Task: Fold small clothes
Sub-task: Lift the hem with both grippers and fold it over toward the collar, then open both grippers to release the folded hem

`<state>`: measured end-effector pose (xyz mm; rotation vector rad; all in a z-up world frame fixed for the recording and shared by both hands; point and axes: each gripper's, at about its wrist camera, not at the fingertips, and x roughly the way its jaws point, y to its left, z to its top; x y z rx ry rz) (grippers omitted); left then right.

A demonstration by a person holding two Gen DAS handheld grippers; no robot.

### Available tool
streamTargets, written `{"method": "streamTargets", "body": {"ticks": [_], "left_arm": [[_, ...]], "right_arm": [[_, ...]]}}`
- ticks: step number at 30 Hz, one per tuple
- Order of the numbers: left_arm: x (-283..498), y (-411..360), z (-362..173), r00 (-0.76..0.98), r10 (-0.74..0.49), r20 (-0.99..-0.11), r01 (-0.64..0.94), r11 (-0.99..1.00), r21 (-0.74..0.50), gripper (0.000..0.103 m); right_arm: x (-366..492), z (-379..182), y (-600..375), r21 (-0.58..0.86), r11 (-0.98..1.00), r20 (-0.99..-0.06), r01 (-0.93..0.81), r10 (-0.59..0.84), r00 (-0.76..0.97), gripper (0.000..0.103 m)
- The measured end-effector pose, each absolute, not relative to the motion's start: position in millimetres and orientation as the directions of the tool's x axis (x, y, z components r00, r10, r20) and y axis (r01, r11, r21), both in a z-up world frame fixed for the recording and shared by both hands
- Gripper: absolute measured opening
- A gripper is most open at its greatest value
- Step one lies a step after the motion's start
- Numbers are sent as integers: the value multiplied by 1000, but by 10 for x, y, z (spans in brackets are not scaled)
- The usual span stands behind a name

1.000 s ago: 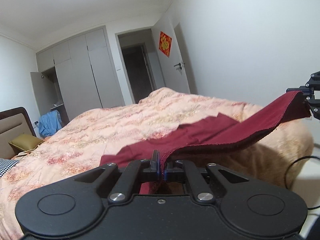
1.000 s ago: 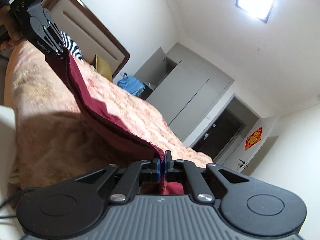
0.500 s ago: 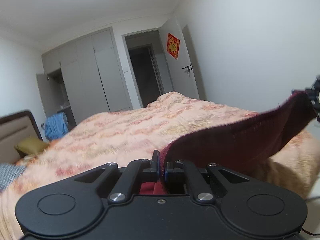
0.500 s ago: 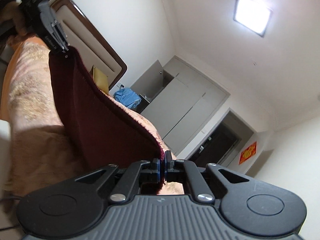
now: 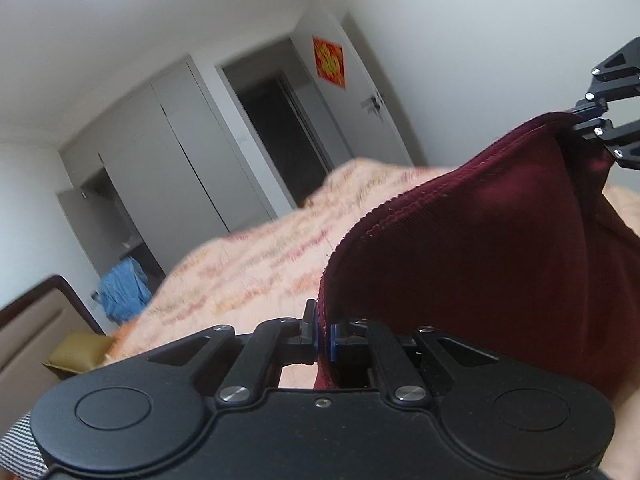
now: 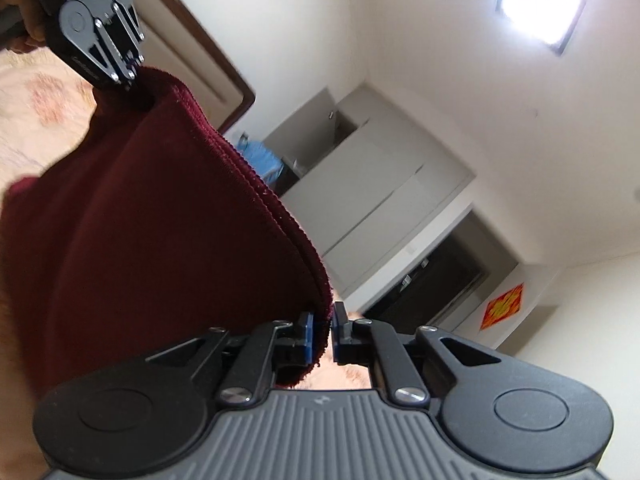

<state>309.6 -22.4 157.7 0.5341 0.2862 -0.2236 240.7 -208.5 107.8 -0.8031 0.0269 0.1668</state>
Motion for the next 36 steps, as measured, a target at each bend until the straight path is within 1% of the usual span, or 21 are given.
{"method": "streamTargets", "body": {"ticks": [5, 9, 13, 17, 19, 20, 21, 22, 23, 24, 25, 27, 29, 31, 33, 34, 36], "left_arm": [[3828, -188, 1159, 882, -139, -451, 326, 869, 371, 5], [4241, -155, 777, 839, -141, -526, 349, 881, 319, 5], [4510, -145, 483, 803, -144, -578, 361, 890, 280, 5], [4738, -73, 286, 774, -154, -615, 364, 902, 232, 8], [4808, -27, 182, 761, -160, -629, 357, 912, 201, 18], [4834, 15, 145, 756, -166, -633, 351, 919, 178, 20], [4863, 54, 112, 752, -173, -637, 342, 927, 152, 30], [4856, 104, 99, 750, -181, -637, 332, 935, 126, 45], [4861, 138, 104, 749, -190, -635, 323, 941, 98, 55], [4849, 178, 119, 750, -198, -632, 313, 947, 74, 76], [4829, 213, 137, 756, -202, -622, 301, 952, 58, 88], [4765, 293, 169, 778, -206, -593, 285, 958, 40, 93], [4728, 370, 199, 783, -214, -584, 280, 960, 22, 98], [4677, 455, 230, 788, -222, -573, 269, 963, -4, 98], [4605, 517, 255, 793, -232, -564, 262, 965, -28, 100], [4557, 533, 253, 796, -233, -558, 260, 965, -33, 102], [4460, 540, 211, 804, -224, -550, 253, 967, -23, 102]], "right_arm": [[3330, 828, -2192, -614, 743, -264, -267, 125, 956, 10], [3949, 479, -2272, -519, 782, -403, -345, 132, 906, 13], [4346, 130, -2311, -471, 795, -482, -384, 133, 866, 17], [4553, -97, -2374, -436, 804, -506, -405, 153, 849, 17], [4595, -173, -2397, -424, 808, -510, -408, 160, 845, 19], [4576, -200, -2394, -419, 811, -511, -409, 161, 844, 26], [4590, -218, -2384, -415, 814, -511, -406, 161, 845, 38], [4614, -234, -2402, -409, 820, -507, -400, 160, 847, 46], [4646, -243, -2440, -400, 826, -504, -398, 165, 848, 62], [4631, -253, -2441, -389, 831, -501, -398, 172, 848, 73], [4629, -243, -2434, -383, 836, -497, -394, 173, 851, 77], [4615, -208, -2458, -375, 842, -487, -387, 176, 855, 92], [4539, -161, -2495, -371, 847, -476, -381, 179, 861, 98], [4482, -129, -2546, -353, 857, -470, -375, 184, 863, 99], [4403, -93, -2608, -304, 863, -474, -403, 230, 850, 100], [4352, -80, -2629, -281, 864, -477, -419, 253, 842, 100], [4232, -91, -2633, -260, 859, -482, -441, 280, 830, 102]]}}
